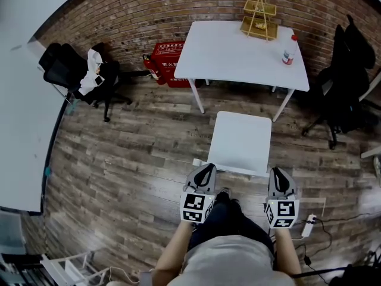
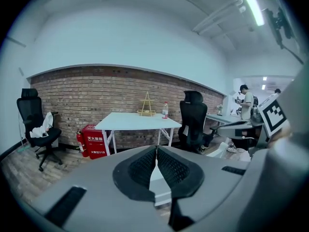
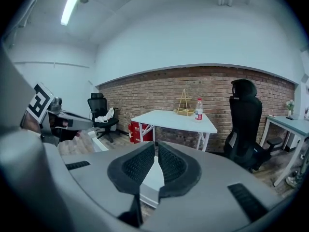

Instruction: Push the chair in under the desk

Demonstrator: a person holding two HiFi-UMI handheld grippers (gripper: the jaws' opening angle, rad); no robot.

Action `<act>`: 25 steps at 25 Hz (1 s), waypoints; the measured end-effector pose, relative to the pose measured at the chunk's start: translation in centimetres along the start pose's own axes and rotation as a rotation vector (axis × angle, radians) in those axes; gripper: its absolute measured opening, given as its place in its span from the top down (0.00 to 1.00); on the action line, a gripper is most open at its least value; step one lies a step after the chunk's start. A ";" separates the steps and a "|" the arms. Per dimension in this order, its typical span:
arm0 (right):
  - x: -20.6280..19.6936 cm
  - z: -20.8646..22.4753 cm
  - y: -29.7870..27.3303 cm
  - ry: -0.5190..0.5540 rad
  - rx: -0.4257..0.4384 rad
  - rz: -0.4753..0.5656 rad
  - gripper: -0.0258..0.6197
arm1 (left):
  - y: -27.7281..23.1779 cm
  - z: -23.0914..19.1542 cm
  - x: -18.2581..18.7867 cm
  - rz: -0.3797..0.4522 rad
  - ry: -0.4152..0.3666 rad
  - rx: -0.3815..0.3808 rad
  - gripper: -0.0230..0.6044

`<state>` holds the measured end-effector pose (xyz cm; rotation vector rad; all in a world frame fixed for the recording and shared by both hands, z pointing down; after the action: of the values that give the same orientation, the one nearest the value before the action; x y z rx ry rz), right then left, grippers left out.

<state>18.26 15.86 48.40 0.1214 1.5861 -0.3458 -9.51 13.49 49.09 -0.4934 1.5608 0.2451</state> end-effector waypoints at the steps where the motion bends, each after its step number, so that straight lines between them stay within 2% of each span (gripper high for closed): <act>1: 0.0 -0.1 -0.2 0.007 0.002 -0.004 0.93 | -0.1 -0.4 0.1 -0.001 -0.006 -0.002 0.94; 4: -0.1 -0.2 -0.7 0.012 0.008 -0.006 0.93 | -0.4 -1.5 0.3 -0.014 -0.032 -0.013 0.94; 9: -0.1 0.6 -1.3 -0.005 -0.015 -0.005 0.93 | -0.6 -3.1 0.4 -0.050 -0.029 -0.028 0.93; 13: -0.5 1.3 -1.5 0.007 -0.010 0.009 0.93 | -0.5 -3.9 0.1 -0.050 -0.040 -0.029 0.87; 16: -1.3 1.5 -1.3 0.032 0.029 0.011 0.78 | 0.0 -4.5 -0.5 -0.059 -0.049 -0.036 0.85; 19: -1.9 2.1 -0.9 0.009 0.037 0.008 0.75 | 0.4 -4.8 -0.9 -0.067 -0.067 -0.054 0.82; 25: -3.1 2.9 -0.6 -0.020 0.059 -0.066 0.57 | 1.3 -6.4 -2.1 -0.085 -0.058 -0.079 0.74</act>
<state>21.01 14.84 51.53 0.1113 1.5632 -0.4443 -15.82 12.09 51.40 -0.6088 1.4745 0.2546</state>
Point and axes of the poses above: the fingertips, and each gripper's own axes: y backward along the fingers, z to its right, x out of its top, the point moved 10 cm from there along y, backward along the fingers, and after that the axes turned 15 degrees about z, right-handed, at the moved point
